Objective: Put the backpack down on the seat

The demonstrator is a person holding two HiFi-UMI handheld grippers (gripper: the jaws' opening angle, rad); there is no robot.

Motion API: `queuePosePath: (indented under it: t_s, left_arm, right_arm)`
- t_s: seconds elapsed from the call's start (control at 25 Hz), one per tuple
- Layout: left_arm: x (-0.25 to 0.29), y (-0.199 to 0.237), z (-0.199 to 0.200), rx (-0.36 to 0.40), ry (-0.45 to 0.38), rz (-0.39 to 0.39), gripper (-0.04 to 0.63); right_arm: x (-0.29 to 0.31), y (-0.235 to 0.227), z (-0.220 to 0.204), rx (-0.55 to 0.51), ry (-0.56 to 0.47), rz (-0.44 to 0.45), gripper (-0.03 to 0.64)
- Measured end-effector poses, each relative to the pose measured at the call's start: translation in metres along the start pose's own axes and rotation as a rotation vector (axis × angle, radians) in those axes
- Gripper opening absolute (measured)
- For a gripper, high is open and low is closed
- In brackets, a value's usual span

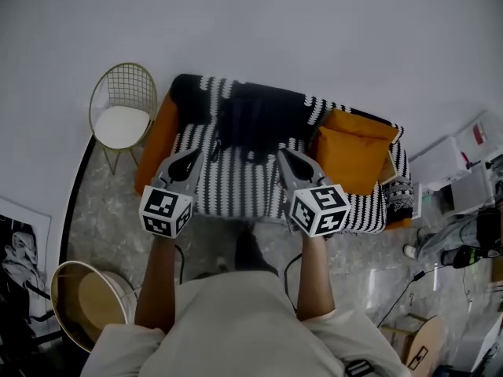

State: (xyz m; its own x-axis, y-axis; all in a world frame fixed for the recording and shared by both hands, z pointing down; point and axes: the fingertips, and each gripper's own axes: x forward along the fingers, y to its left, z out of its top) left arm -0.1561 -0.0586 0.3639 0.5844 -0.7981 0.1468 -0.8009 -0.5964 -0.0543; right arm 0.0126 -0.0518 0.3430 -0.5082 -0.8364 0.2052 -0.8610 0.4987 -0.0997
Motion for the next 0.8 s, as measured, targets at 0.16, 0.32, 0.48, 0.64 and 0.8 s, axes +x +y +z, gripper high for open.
queuePosePath:
  t_s: [0.16, 0.32, 0.48, 0.64, 0.8]
  left_arm:
    - [-0.025, -0.016, 0.014, 0.022, -0.03, -0.002, 0.005]
    - [-0.044, -0.035, 0.028, 0.076, -0.053, -0.004, 0.005]
    - [-0.059, -0.046, 0.038, 0.109, -0.075, -0.003, 0.005]
    - [-0.067, -0.06, 0.043, 0.167, -0.062, -0.003, 0.005]
    - [-0.075, -0.072, 0.053, 0.18, -0.076, -0.02, 0.005]
  right_arm:
    - [-0.03, 0.019, 0.011, -0.033, -0.037, 0.017, 0.006]
    - [-0.055, 0.028, 0.016, -0.05, -0.059, 0.017, 0.006]
    - [-0.07, 0.033, 0.018, -0.054, -0.065, 0.017, 0.006]
    - [-0.09, 0.042, 0.024, -0.071, -0.086, 0.028, 0.006]
    - [-0.102, 0.048, 0.025, -0.096, -0.083, 0.03, 0.006]
